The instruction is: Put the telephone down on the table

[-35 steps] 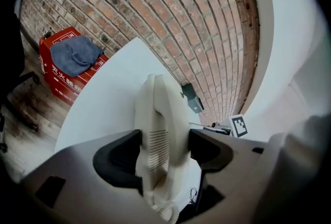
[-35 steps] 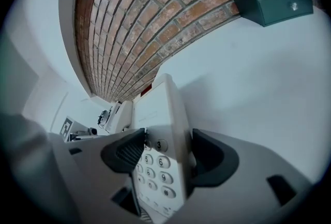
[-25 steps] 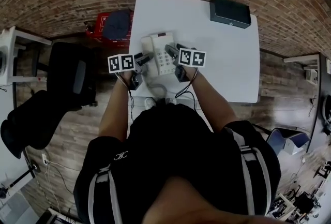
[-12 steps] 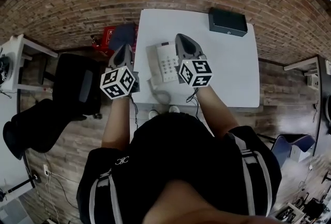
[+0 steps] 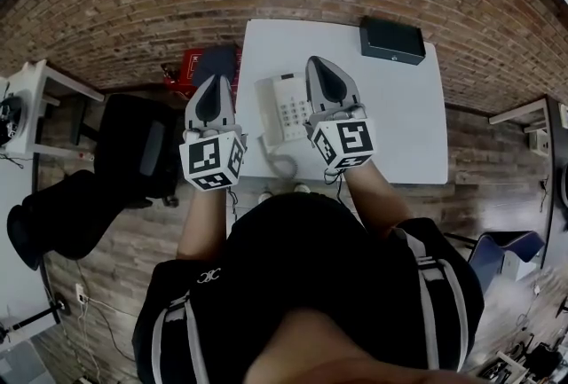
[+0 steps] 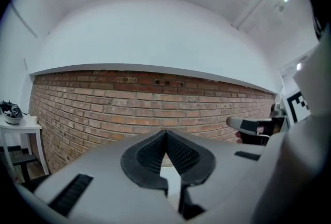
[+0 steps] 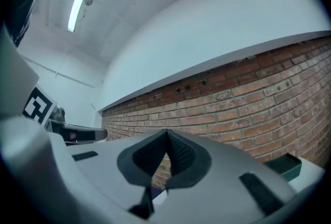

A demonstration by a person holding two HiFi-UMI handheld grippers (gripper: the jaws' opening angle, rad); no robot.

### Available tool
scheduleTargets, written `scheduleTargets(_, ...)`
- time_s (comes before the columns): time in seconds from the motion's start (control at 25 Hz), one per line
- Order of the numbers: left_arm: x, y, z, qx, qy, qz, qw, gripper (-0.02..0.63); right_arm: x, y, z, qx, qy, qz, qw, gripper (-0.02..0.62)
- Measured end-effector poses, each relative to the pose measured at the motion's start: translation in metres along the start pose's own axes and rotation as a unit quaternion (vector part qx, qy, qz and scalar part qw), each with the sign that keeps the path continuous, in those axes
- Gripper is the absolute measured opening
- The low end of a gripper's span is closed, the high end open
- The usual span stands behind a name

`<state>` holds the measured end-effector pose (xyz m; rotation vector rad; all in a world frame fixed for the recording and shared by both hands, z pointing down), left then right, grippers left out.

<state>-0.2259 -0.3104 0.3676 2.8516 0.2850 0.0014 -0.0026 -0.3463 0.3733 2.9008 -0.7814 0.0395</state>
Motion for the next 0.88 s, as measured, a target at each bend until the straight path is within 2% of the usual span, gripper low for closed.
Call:
scheduleTargets(0.24,0.000,0.004,-0.007,-0.032,-0.034,-0.017,0.9988,0.003,0.000,-0.001,-0.003,-0.010,0.013,-0.008,1.000,-0.002)
scheduleTargets(0.44,0.004,0.004,-0.007,-0.034,-0.025,-0.021,0.9989,0.003,0.003,0.002,-0.007,-0.015,0.032,-0.014,0.999,-0.002)
scheduleTargets(0.64,0.002,0.006,-0.006,-0.035,-0.025,-0.022,0.9988,0.003,0.000,0.006,-0.011,-0.029,0.047,-0.002,0.998,-0.002)
scheduleTargets(0.88,-0.001,0.008,-0.009,-0.039,-0.031,-0.021,0.9985,0.003,-0.007,0.009,-0.010,-0.032,0.039,0.006,0.999,-0.002)
Point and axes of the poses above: the fingertips, and each gripper's own axes: y forward along the fingers, x to its right, z out of its top, the point moved 8 cm from there along -y, backward along the fingers, and after that the axes turned 14 degrees about -x, right-handed, at the moved point
